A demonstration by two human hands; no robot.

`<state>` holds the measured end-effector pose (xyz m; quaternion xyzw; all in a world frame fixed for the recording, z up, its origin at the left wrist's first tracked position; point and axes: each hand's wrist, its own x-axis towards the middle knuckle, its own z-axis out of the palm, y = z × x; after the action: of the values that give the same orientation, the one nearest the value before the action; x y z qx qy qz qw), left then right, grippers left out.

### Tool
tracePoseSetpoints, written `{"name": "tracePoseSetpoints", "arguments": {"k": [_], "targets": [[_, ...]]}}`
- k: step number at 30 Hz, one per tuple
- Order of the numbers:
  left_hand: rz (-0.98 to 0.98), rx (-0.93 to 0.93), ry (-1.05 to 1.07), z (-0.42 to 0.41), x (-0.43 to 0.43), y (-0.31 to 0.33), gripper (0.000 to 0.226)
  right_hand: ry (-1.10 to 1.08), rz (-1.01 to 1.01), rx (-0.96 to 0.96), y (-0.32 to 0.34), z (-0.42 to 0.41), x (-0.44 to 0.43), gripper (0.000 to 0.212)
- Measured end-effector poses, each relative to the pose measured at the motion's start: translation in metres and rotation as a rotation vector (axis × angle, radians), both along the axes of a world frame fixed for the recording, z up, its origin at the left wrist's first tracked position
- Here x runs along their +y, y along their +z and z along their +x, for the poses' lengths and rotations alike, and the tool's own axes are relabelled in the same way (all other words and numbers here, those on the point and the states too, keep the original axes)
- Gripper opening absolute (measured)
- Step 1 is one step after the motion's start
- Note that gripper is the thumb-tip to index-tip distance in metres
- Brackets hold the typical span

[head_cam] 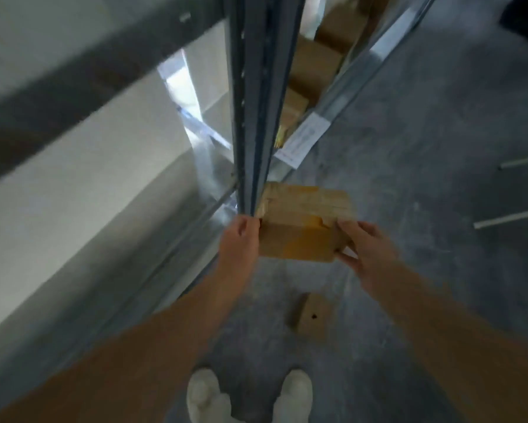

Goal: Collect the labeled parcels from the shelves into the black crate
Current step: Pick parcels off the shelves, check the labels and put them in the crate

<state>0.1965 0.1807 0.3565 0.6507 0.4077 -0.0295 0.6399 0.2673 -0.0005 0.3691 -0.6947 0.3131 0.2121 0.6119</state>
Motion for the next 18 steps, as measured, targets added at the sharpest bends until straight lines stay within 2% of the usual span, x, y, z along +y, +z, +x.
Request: {"name": "tracePoseSetpoints", "arguments": {"k": [3,7,12,15,18], "targets": [[0.108,-0.134,-0.043,0.031,-0.013,0.103,0.021,0.046,0.034,-0.143,0.099,0.008,-0.016,0.046],[0.196,-0.316,-0.062,0.038,-0.027,0.219,0.01,0.121,0.104,-0.293,0.215,0.013,-0.042,0.034],[0.139,-0.453,-0.061,0.012,-0.046,0.322,0.026,0.248,0.009,-0.493,0.307,0.002,-0.07,0.078],[0.178,-0.526,-0.055,0.012,-0.055,0.368,0.029,0.353,-0.07,-0.589,0.347,0.003,-0.076,0.082],[0.213,-0.597,-0.054,0.011,-0.053,0.401,0.026,0.406,-0.065,-0.699,0.38,0.016,-0.083,0.094]]}}
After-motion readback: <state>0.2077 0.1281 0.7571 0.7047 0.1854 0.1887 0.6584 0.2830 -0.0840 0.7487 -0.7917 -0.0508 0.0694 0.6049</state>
